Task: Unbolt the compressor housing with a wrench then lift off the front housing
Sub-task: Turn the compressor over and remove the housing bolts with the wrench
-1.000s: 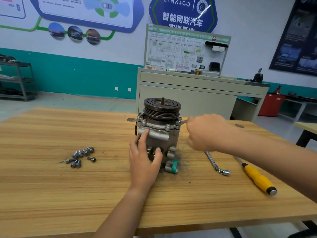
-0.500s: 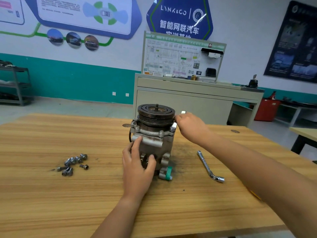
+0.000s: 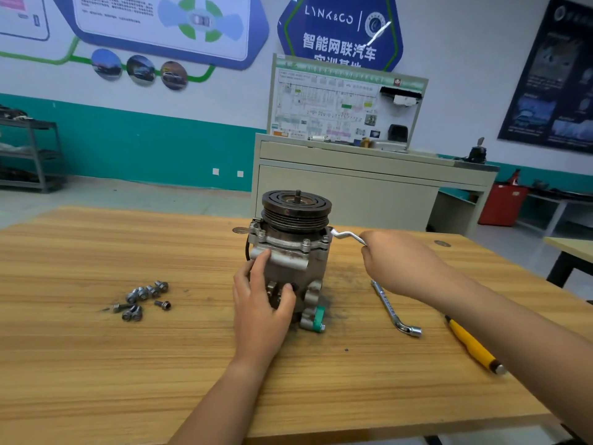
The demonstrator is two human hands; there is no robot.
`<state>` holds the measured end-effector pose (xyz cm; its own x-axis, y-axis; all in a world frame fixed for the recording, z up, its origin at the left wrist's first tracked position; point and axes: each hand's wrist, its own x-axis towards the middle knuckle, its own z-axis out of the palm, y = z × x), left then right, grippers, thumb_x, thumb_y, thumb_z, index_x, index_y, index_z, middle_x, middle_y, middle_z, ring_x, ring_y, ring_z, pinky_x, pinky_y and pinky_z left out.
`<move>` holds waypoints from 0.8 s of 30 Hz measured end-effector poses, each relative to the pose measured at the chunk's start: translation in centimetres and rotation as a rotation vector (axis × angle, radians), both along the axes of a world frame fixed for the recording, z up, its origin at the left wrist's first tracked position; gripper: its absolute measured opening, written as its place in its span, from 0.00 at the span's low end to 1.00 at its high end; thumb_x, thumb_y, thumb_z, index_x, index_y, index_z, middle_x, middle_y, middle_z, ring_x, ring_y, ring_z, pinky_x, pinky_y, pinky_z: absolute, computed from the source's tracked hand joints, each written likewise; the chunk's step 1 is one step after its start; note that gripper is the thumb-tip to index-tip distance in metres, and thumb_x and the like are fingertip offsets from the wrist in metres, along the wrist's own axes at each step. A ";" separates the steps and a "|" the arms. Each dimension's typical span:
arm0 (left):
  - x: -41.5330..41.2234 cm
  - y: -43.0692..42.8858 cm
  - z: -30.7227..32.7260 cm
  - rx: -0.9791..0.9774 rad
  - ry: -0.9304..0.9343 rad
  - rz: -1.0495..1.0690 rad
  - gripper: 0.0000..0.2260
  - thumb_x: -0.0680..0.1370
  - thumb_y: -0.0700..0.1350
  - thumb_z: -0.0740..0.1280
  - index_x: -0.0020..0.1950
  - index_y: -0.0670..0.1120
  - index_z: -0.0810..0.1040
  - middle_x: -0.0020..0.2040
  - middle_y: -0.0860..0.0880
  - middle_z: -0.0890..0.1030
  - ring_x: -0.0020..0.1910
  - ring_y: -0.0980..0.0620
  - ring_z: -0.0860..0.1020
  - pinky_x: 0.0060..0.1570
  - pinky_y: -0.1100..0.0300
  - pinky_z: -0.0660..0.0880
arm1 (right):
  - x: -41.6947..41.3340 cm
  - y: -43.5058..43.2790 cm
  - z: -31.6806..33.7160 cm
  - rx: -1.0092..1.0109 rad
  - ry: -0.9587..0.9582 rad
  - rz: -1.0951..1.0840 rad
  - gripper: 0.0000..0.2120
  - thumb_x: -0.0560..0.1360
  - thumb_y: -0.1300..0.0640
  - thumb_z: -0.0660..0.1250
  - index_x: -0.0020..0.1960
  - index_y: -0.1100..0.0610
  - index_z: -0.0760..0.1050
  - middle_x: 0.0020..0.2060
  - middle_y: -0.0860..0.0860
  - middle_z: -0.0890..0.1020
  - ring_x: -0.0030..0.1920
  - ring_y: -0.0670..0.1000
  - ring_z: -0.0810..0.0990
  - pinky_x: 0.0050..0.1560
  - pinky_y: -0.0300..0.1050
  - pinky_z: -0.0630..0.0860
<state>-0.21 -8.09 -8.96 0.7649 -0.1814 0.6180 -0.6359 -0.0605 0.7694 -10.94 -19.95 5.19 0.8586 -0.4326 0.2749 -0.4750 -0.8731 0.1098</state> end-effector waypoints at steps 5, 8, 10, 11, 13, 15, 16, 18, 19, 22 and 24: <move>0.0 0.0 -0.1 0.008 0.001 0.008 0.27 0.74 0.42 0.67 0.69 0.60 0.61 0.66 0.48 0.63 0.64 0.49 0.66 0.57 0.58 0.66 | 0.7 1.7 0.2 -0.219 0.110 0.043 0.11 0.75 0.67 0.55 0.55 0.58 0.71 0.31 0.49 0.66 0.37 0.52 0.70 0.28 0.41 0.61; 0.0 0.0 -0.1 0.010 0.010 0.015 0.27 0.74 0.42 0.67 0.71 0.56 0.63 0.66 0.46 0.64 0.64 0.48 0.67 0.58 0.56 0.66 | 0.8 2.1 1.1 -0.391 0.226 0.111 0.11 0.75 0.68 0.56 0.53 0.59 0.71 0.36 0.51 0.72 0.41 0.54 0.77 0.28 0.43 0.63; -0.1 0.2 0.0 0.003 0.006 0.000 0.28 0.75 0.42 0.67 0.69 0.60 0.61 0.66 0.47 0.64 0.64 0.48 0.66 0.58 0.58 0.65 | 0.6 1.2 1.9 -0.427 0.270 0.148 0.08 0.76 0.65 0.55 0.52 0.58 0.70 0.31 0.51 0.67 0.31 0.49 0.70 0.24 0.41 0.59; -0.2 0.2 0.0 -0.001 0.000 -0.007 0.28 0.75 0.42 0.67 0.67 0.63 0.59 0.66 0.47 0.64 0.64 0.49 0.66 0.58 0.58 0.65 | 0.7 0.7 2.1 -0.425 0.289 0.155 0.07 0.77 0.62 0.54 0.51 0.58 0.70 0.29 0.50 0.65 0.28 0.47 0.65 0.24 0.40 0.59; -0.2 0.2 0.1 -0.002 0.001 -0.012 0.28 0.75 0.42 0.67 0.66 0.65 0.58 0.65 0.47 0.64 0.64 0.49 0.66 0.58 0.57 0.65 | 1.1 0.1 2.4 -0.426 0.313 0.169 0.07 0.78 0.57 0.53 0.48 0.58 0.69 0.29 0.49 0.64 0.27 0.47 0.62 0.25 0.41 0.59; -0.2 0.2 0.0 0.003 0.009 -0.013 0.28 0.75 0.42 0.67 0.66 0.64 0.59 0.65 0.48 0.64 0.64 0.49 0.66 0.59 0.56 0.65 | 1.5 -0.4 2.4 -0.439 0.329 0.175 0.09 0.79 0.55 0.52 0.46 0.57 0.68 0.29 0.49 0.65 0.27 0.47 0.63 0.25 0.41 0.58; -0.2 0.2 0.0 0.005 0.009 -0.011 0.28 0.74 0.42 0.67 0.68 0.62 0.60 0.65 0.47 0.64 0.64 0.49 0.66 0.59 0.57 0.65 | 1.7 -0.7 2.3 -0.458 0.344 0.170 0.09 0.79 0.56 0.52 0.46 0.57 0.68 0.28 0.49 0.65 0.27 0.47 0.63 0.24 0.41 0.59; -0.1 0.2 0.0 0.006 0.006 -0.011 0.28 0.75 0.42 0.67 0.68 0.61 0.60 0.65 0.47 0.64 0.65 0.49 0.66 0.59 0.58 0.64 | 2.3 -1.6 2.3 -0.536 0.391 0.167 0.06 0.78 0.60 0.52 0.48 0.58 0.68 0.28 0.49 0.65 0.26 0.47 0.64 0.24 0.41 0.59; -0.1 0.2 0.1 0.003 0.002 -0.014 0.28 0.75 0.42 0.67 0.67 0.63 0.60 0.65 0.47 0.64 0.65 0.49 0.66 0.58 0.58 0.64 | 2.7 -2.0 2.4 -0.574 0.407 0.170 0.06 0.78 0.62 0.53 0.48 0.58 0.68 0.28 0.49 0.66 0.27 0.48 0.65 0.25 0.41 0.59; -0.1 0.3 0.2 0.003 -0.002 -0.021 0.28 0.75 0.42 0.67 0.63 0.68 0.57 0.65 0.49 0.63 0.65 0.50 0.66 0.57 0.58 0.65 | 4.8 -3.1 2.2 -0.575 0.309 0.216 0.08 0.77 0.65 0.56 0.55 0.60 0.69 0.39 0.53 0.77 0.40 0.54 0.77 0.35 0.43 0.67; 0.0 0.3 0.1 -0.005 -0.013 -0.020 0.29 0.75 0.42 0.67 0.63 0.68 0.57 0.63 0.51 0.63 0.64 0.50 0.66 0.58 0.58 0.65 | 6.2 -3.7 1.4 -0.553 0.193 0.276 0.11 0.76 0.67 0.56 0.58 0.62 0.69 0.49 0.56 0.79 0.49 0.57 0.78 0.44 0.46 0.70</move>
<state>-0.24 -7.75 -8.85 0.7529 -0.1939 0.6289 -0.6471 -0.0438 0.7612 -4.74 -23.66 6.62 0.9744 -0.0273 0.2232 -0.1675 -0.7507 0.6391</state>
